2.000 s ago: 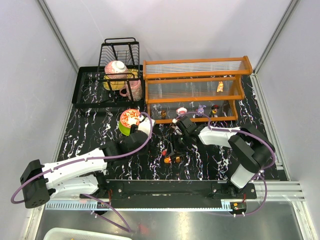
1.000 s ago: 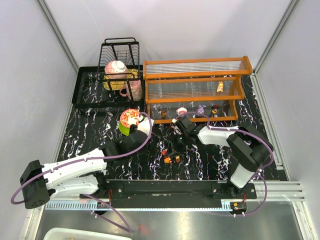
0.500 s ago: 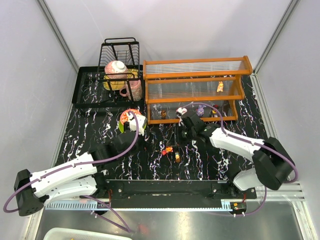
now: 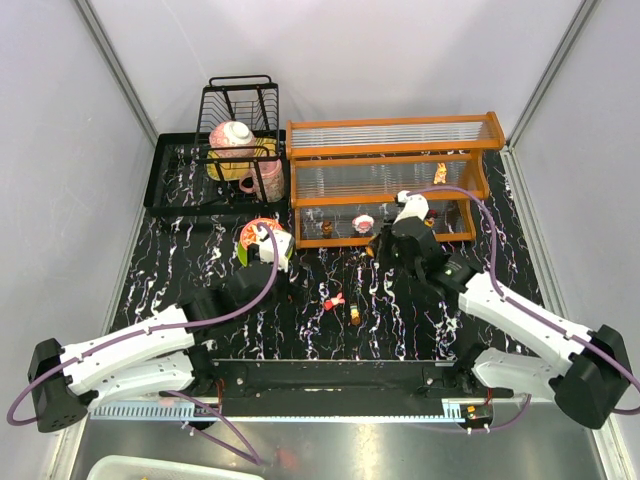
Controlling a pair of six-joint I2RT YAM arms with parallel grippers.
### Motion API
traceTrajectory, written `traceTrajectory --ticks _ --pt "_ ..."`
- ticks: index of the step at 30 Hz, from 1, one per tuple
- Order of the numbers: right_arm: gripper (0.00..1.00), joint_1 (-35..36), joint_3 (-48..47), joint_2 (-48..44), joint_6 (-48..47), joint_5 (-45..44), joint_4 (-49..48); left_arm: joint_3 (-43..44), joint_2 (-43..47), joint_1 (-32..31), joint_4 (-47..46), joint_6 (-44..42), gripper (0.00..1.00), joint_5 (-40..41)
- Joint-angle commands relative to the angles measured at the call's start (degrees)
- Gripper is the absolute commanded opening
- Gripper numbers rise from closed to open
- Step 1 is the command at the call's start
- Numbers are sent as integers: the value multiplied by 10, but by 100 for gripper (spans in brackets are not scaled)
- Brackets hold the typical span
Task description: Place and organize the plastic toys onto the shelf
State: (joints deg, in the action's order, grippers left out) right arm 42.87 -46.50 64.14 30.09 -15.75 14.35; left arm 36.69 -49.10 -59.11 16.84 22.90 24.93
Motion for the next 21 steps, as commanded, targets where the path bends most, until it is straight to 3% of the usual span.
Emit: traceTrajectory --ticks 1,6,10,14,21 --pt "0 4 -14 -33 -87 -181 -57 -4 9 2 -18 -7 98 15" --pt "0 -6 -45 -27 -152 -229 -108 -1 10 3 -14 -8 98 15" --pt "0 -50 -132 25 -168 -155 -63 1 14 4 -7 -9 97 16" --pt "0 -103 -162 28 -168 -69 -48 -2 24 3 -1 -7 97 21" --pt "0 -146 -178 41 -185 -58 -35 -6 27 4 0 -7 97 22"
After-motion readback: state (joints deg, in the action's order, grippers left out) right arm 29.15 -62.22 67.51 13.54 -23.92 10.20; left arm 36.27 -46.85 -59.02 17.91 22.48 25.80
